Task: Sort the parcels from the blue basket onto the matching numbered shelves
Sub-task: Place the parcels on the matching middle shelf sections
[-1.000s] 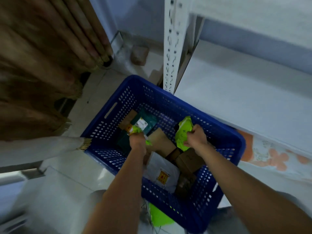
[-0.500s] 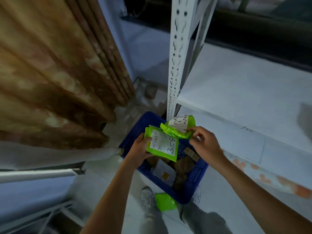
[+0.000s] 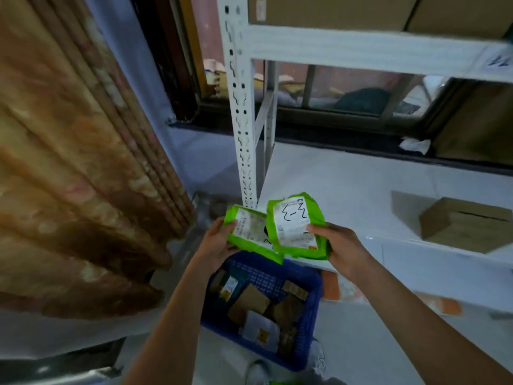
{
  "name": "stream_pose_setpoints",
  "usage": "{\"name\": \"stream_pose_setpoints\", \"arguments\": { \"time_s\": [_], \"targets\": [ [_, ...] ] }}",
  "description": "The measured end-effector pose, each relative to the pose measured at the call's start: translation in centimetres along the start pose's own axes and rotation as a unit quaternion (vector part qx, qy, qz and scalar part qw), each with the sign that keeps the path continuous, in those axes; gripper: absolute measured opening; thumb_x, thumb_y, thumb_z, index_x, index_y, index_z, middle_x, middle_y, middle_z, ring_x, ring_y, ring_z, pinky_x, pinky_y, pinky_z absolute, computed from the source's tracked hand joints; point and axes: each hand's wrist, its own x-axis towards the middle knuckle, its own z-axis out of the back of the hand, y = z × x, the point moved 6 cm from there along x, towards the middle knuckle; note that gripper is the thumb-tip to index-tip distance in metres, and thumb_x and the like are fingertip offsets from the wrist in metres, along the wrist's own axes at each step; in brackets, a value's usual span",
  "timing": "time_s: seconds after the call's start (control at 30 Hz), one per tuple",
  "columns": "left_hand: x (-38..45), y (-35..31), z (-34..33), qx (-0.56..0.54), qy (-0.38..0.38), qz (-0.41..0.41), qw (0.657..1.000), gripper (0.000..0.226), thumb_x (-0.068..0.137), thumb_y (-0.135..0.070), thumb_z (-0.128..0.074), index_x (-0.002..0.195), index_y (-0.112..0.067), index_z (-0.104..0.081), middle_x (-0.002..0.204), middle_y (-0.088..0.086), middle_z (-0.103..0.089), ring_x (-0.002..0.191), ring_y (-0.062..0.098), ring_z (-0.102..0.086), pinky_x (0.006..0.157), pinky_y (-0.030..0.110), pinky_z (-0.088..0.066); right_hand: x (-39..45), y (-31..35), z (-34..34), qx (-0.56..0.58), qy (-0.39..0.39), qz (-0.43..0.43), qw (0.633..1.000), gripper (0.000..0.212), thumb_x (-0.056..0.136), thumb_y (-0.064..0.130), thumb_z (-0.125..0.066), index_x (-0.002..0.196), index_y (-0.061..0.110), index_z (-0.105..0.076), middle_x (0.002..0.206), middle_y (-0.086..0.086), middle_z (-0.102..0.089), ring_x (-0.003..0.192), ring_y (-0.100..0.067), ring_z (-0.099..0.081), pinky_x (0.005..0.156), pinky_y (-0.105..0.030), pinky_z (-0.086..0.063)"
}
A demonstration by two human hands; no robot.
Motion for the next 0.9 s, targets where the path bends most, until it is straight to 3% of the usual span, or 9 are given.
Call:
{"name": "stream_pose_setpoints", "arguments": {
  "time_s": [0.13,0.3,0.37,0.43,0.53,0.63,0.73,0.83,0.9],
  "targets": [
    [0.2,-1.7,-2.0,-0.017,0.039,0.015,0.999,0.037,0.096,-0.027,-0.064,0.13,-0.013,-0.056,0.128,0.014,-0.066,0.109,0.032,-0.066,0.093,0.05,-0.054,-1.0,1.0,2.7,0.066,-0.032,0.0,0.997,0.038,0.096,0.007,-0.059,0.132,-0.005,-0.054,0.119,-0.026,-0.068,0.11,-0.042,-0.066,0.076,-0.054,-0.06],
    [-0.6,-1.8,-5.6,-0.152,0.113,0.032,0.981,0.041,0.099,-0.039,-0.053,0.133,-0.016,-0.058,0.135,0.015,-0.062,0.124,0.033,-0.059,0.109,0.055,-0.041,-2.4,1.7,4.7,0.13,-0.06,0.013,0.99,0.039,0.104,0.023,-0.049,0.14,0.006,-0.047,0.125,-0.021,-0.067,0.112,-0.042,-0.065,0.072,-0.049,-0.059],
    [-1.5,-1.3,-6.9,-0.18,0.123,0.04,0.975,0.05,0.098,-0.048,-0.048,0.136,-0.016,-0.058,0.133,0.018,-0.063,0.12,0.035,-0.062,0.105,0.056,-0.043,-3.4,2.3,5.0,0.121,-0.044,0.021,0.991,0.043,0.106,0.033,-0.043,0.136,0.005,-0.052,0.125,-0.02,-0.067,0.114,-0.039,-0.066,0.076,-0.042,-0.061],
    [-2.3,-0.4,-8.0,-0.192,0.114,0.067,0.972,0.061,0.091,-0.053,-0.057,0.142,-0.019,-0.054,0.138,0.017,-0.059,0.124,0.038,-0.058,0.101,0.058,-0.047,-4.5,3.3,4.9,0.097,0.001,0.033,0.995,0.042,0.102,0.034,-0.052,0.131,0.004,-0.058,0.123,-0.019,-0.069,0.114,-0.033,-0.067,0.08,-0.034,-0.061],
    [-3.6,-0.1,-9.8,-0.179,0.109,0.078,0.975,0.052,0.096,-0.045,-0.057,0.139,-0.016,-0.057,0.134,0.016,-0.063,0.118,0.034,-0.063,0.083,0.05,-0.058,-5.4,4.2,6.6,0.076,0.014,0.038,0.996,0.048,0.089,0.004,-0.069,0.133,0.007,-0.051,0.123,-0.018,-0.068,0.109,-0.033,-0.069,0.075,-0.039,-0.061],
    [-5.3,-0.7,-12.1,-0.172,0.143,0.068,0.972,0.031,0.097,-0.016,-0.058,0.128,-0.009,-0.061,0.123,0.017,-0.068,0.098,0.029,-0.072,0.069,0.042,-0.062,-6.1,5.6,9.0,0.012,0.03,0.049,0.998,0.063,0.08,-0.013,-0.07,0.134,0.009,-0.048,0.127,-0.018,-0.066,0.111,-0.039,-0.067,0.082,-0.049,-0.058],
    [-6.0,-1.2,-13.8,-0.123,0.154,0.06,0.979,0.035,0.094,0.001,-0.059,0.127,-0.009,-0.06,0.116,0.017,-0.07,0.1,0.029,-0.07,0.071,0.043,-0.063,-7.0,7.7,12.2,-0.081,-0.014,0.054,0.995,0.067,0.075,-0.017,-0.073,0.133,0.004,-0.048,0.122,-0.022,-0.067,0.108,-0.041,-0.067,0.088,-0.057,-0.056],
    [-6.2,-1.8,-15.7,-0.05,0.166,0.039,0.984,0.039,0.09,0.005,-0.062,0.128,-0.005,-0.06,0.124,0.02,-0.067,0.104,0.031,-0.068,0.073,0.046,-0.062,-7.4,9.8,15.2,-0.171,-0.043,0.055,0.983,0.053,0.074,-0.012,-0.078,0.123,-0.01,-0.058,0.116,-0.024,-0.07,0.104,-0.04,-0.069,0.096,-0.061,-0.051],
    [-6.5,-2.1,-16.6,-0.008,0.164,0.018,0.986,0.037,0.088,0.007,-0.064,0.124,-0.002,-0.062,0.122,0.02,-0.068,0.098,0.029,-0.071,0.075,0.045,-0.06,-8.1,11.1,16.5,-0.187,-0.042,0.061,0.98,0.043,0.079,-0.007,-0.075,0.121,-0.006,-0.063,0.115,-0.02,-0.072,0.107,-0.037,-0.069,0.1,-0.057,-0.05]
  ]
}}
